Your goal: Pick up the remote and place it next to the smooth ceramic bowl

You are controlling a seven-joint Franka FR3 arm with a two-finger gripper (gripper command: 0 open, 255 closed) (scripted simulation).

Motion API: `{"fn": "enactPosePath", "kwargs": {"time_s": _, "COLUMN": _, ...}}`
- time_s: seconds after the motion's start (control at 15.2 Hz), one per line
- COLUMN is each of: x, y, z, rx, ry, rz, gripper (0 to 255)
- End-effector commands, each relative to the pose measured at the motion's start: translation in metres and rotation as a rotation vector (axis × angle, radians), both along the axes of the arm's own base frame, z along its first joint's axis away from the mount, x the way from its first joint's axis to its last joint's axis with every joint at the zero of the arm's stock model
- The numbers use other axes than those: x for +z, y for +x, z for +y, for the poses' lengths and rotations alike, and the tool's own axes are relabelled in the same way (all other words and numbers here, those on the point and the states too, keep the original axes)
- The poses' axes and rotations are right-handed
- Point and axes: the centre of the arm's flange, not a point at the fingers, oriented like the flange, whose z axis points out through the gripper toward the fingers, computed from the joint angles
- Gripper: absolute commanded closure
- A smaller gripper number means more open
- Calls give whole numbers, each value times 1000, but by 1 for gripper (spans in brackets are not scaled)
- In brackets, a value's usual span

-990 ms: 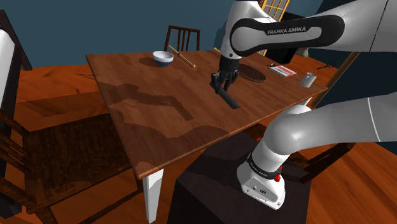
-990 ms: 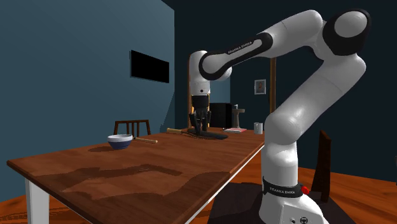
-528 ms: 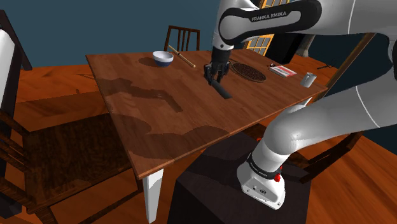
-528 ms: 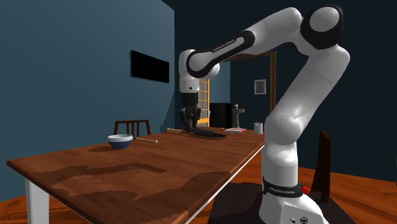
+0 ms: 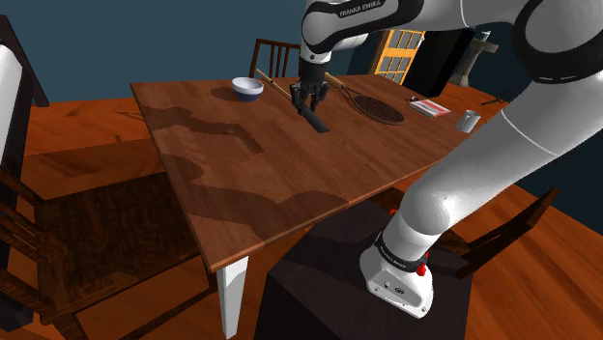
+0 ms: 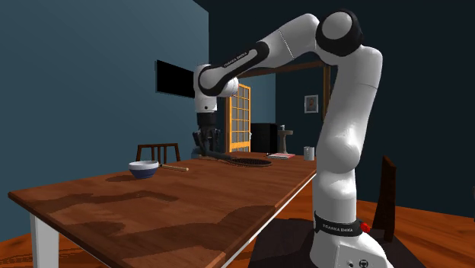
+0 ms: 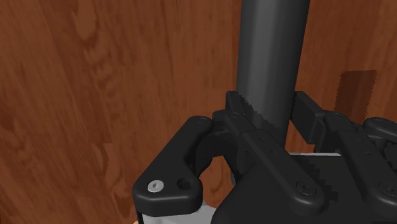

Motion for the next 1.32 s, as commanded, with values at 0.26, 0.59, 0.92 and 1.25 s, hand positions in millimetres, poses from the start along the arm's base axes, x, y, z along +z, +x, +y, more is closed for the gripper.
{"fn": "enactPosePath", "kwargs": {"time_s": 0.26, "x": 0, "y": 78, "z": -22, "rx": 0, "ry": 0, "rz": 0, "gripper": 255}}
{"fn": "enactPosePath", "kwargs": {"time_s": 0.59, "x": 0, "y": 142, "z": -40, "rx": 0, "ry": 0, "rz": 0, "gripper": 255}}
{"fn": "enactPosePath", "kwargs": {"time_s": 0.92, "x": 0, "y": 205, "z": -58, "rx": 0, "ry": 0, "rz": 0, "gripper": 255}}
{"fn": "enactPosePath", "kwargs": {"time_s": 1.25, "x": 0, "y": 278, "z": -79, "rx": 0, "ry": 0, "rz": 0, "gripper": 255}}
